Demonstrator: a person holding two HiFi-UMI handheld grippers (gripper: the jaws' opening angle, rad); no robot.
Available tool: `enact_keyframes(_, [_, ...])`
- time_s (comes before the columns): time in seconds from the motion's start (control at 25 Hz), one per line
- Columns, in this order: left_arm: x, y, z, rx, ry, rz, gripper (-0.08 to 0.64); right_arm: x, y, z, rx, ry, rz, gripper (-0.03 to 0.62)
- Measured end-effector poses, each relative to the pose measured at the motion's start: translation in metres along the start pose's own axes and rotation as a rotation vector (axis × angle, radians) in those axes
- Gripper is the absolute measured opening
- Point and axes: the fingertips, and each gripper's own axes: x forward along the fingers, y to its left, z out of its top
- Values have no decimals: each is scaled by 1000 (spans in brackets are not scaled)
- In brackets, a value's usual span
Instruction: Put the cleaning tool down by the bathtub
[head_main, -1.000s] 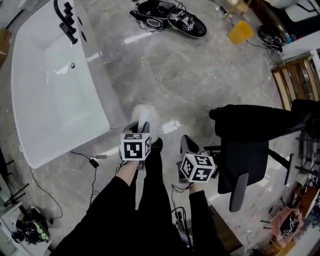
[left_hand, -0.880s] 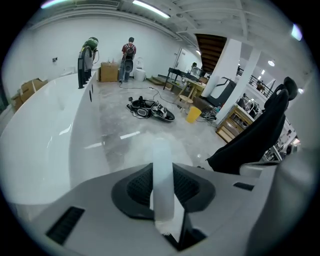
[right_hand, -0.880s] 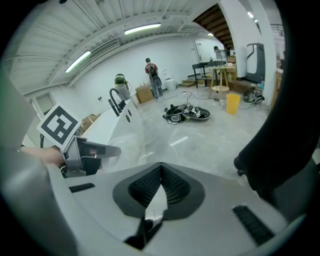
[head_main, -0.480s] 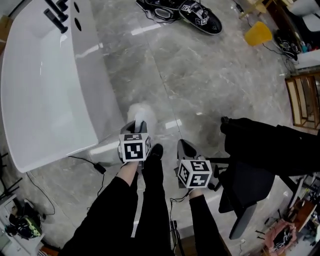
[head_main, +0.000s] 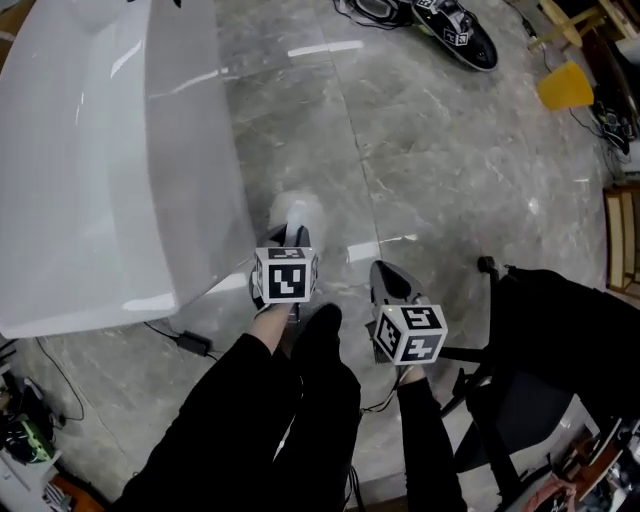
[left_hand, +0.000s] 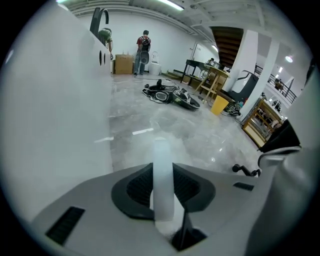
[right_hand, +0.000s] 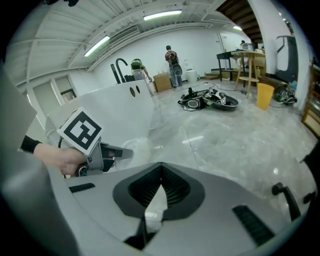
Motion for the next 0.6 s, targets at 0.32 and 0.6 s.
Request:
enact_keyframes(0.32, [79, 43, -43, -1, -30, 1, 100, 94, -13, -24, -131, -22, 58, 0])
enact_keyframes(0.6, [133, 59, -68, 16, -40, 0, 100, 149, -19, -51, -173, -18, 98, 0])
